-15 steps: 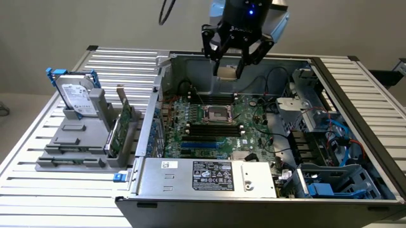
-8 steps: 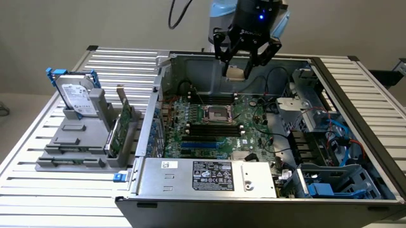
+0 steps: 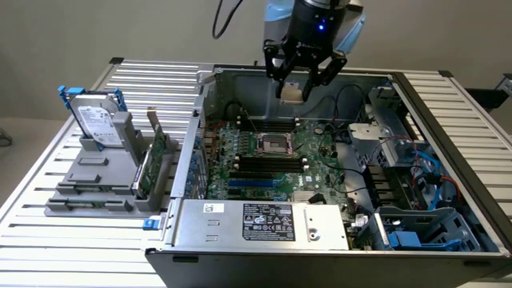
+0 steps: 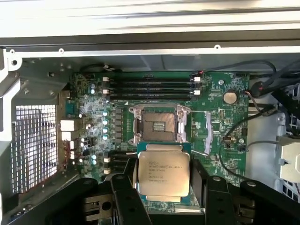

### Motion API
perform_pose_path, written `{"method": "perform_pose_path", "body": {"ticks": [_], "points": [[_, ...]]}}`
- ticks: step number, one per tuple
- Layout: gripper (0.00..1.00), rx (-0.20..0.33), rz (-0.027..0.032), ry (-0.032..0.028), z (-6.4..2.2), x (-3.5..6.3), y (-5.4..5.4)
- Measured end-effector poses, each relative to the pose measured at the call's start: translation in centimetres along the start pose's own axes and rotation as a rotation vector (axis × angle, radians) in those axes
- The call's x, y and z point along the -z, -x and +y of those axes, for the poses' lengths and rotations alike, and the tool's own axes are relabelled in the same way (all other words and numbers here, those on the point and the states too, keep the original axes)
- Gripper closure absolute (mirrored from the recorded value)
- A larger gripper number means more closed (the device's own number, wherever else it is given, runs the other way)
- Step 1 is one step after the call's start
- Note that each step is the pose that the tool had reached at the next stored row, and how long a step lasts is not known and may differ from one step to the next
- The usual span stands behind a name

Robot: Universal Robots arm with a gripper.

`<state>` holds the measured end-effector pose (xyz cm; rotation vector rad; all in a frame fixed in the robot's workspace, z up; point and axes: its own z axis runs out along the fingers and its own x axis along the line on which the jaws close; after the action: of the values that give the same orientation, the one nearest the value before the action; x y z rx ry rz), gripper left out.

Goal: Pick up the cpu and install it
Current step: 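Pick up the cpu and move it towards the insertion slot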

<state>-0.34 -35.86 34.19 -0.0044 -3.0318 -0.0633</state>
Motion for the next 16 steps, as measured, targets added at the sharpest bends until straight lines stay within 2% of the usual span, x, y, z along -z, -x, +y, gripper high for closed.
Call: {"method": "perform_pose_path", "body": {"ticks": [3, 16], "points": [[0.45, 0.0, -0.0015, 0.0001, 0.37, -0.6, -0.4], [0.45, 0.0, -0.0045, 0.0, 2.09, -3.07, -0.7]]}}
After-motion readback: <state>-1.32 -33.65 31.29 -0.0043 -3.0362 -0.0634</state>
